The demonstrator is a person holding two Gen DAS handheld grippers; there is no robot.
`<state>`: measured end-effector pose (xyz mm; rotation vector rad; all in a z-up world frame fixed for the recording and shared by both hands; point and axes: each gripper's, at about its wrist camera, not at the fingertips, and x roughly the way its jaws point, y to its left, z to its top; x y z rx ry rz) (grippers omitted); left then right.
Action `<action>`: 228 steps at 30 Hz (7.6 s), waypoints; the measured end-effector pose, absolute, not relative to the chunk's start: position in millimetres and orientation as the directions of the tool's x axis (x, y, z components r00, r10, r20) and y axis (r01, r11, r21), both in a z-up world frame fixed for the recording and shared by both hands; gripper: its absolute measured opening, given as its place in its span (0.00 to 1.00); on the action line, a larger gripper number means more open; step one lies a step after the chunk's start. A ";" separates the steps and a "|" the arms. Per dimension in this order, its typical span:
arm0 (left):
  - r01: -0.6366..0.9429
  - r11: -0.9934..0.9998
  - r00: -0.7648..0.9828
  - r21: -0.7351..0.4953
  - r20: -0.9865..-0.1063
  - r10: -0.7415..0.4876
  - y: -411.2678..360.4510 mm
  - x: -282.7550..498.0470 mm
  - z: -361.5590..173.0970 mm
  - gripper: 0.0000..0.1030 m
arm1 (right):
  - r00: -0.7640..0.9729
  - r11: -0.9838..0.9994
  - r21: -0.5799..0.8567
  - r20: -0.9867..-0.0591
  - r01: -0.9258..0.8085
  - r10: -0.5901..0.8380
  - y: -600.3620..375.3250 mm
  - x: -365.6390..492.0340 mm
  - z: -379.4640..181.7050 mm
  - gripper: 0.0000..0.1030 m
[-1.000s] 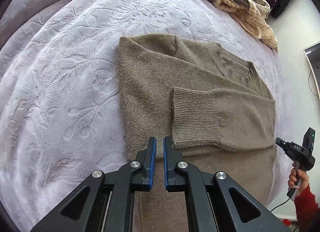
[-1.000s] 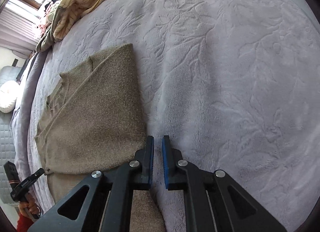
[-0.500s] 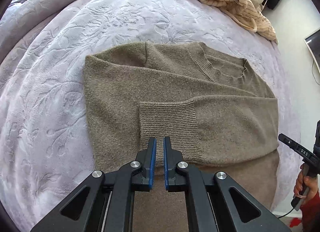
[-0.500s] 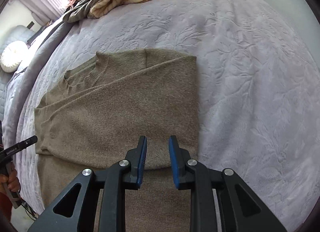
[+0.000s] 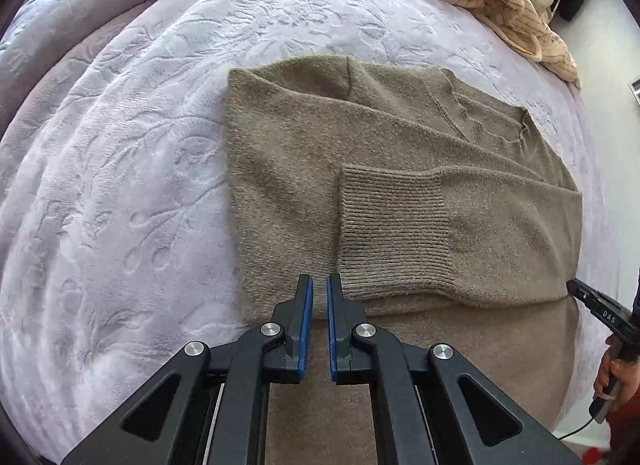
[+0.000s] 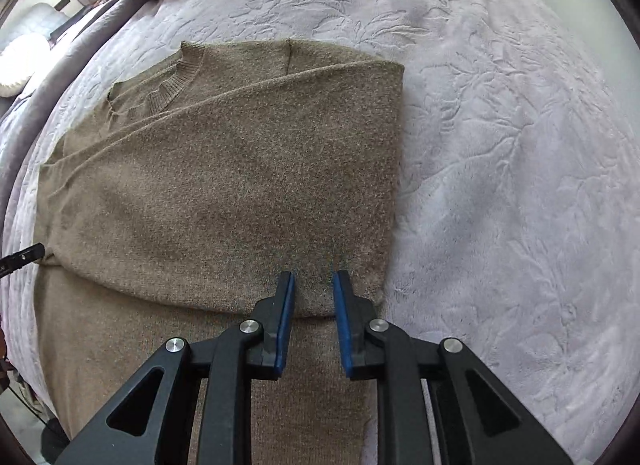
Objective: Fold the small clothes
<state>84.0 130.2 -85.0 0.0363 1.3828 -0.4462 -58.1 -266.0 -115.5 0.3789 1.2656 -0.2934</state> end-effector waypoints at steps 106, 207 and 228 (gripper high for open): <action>0.281 0.939 -0.090 -0.197 -0.980 -0.179 198.2 -159.3 -83.0 0.98 | 0.250 0.698 0.522 -0.851 0.491 0.461 -176.6 -243.8 -121.8 0.64; 0.197 0.941 0.285 -0.274 -0.903 -0.323 90.1 163.9 -19.5 0.10 | 0.407 0.791 0.358 -0.901 0.496 0.152 -365.3 85.4 -89.6 0.45; 0.321 0.923 0.125 -0.211 -0.957 -0.262 50.0 147.6 -89.7 0.10 | 0.364 0.819 0.413 -0.891 0.399 0.272 -345.8 87.3 -109.1 0.05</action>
